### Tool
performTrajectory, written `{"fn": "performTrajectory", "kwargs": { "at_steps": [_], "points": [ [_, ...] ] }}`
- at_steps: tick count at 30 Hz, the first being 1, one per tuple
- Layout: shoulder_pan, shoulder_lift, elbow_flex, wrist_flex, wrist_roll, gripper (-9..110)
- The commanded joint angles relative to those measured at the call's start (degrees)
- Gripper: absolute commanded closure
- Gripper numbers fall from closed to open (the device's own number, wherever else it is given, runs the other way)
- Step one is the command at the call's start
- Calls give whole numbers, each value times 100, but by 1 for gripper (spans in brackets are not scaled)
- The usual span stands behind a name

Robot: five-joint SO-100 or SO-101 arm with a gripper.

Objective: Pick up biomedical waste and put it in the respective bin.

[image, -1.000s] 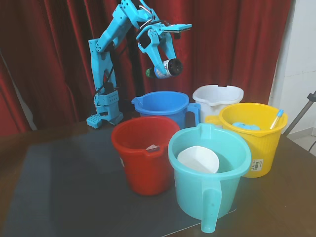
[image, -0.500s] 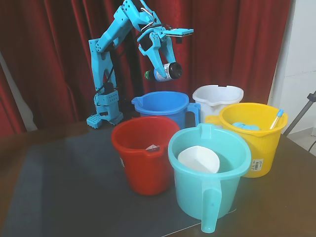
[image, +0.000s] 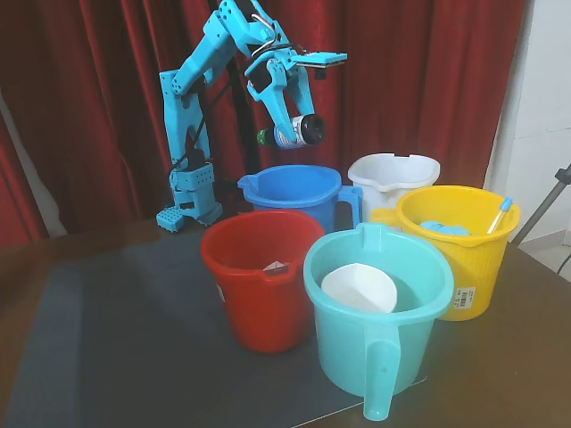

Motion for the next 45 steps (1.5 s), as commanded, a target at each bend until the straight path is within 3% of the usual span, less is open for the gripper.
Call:
{"fn": "performTrajectory", "kwargs": {
  "at_steps": [1,7,16,21,26,37,41,45],
  "points": [
    [62,97,-35,1793,-35,87],
    [62,114,-35,1723,-9,77],
    [53,123,-35,1714,35,77],
    [264,176,-176,1793,-158,87],
    [1494,940,-378,1925,-2127,102],
    [4491,3771,888,1354,-6697,102],
    [5142,4992,2399,123,-8218,102],
    [5344,6724,4834,-1002,-8525,102]
  ]
}}
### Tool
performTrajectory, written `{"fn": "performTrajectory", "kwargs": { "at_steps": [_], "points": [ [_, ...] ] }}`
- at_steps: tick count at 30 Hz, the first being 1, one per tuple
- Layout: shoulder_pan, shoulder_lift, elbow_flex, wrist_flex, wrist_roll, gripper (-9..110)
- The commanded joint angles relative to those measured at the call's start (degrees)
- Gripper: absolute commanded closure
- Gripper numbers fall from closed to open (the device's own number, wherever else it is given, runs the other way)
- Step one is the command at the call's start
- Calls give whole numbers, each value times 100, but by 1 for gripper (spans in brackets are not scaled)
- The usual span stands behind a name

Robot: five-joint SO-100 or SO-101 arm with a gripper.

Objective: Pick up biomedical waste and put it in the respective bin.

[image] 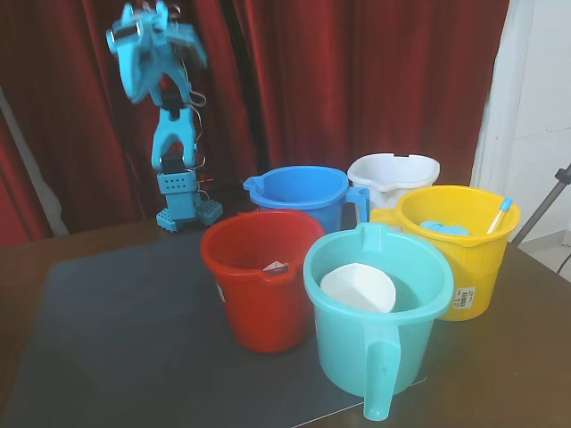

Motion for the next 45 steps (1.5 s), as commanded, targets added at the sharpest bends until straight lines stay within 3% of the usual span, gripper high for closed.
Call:
{"fn": "performTrajectory", "kwargs": {
  "at_steps": [1,3,5,14,21,27,45],
  "points": [
    [62,1248,1424,-809,-193,102],
    [9,2514,3401,-1714,-202,102],
    [-9,2997,4157,-2048,-211,102],
    [-246,2566,6530,-2848,-255,102],
    [-1222,2575,6636,-2487,-237,102],
    [-1195,2575,6627,-1415,-272,101],
    [-1274,2584,6627,-1354,-246,102]
  ]
}}
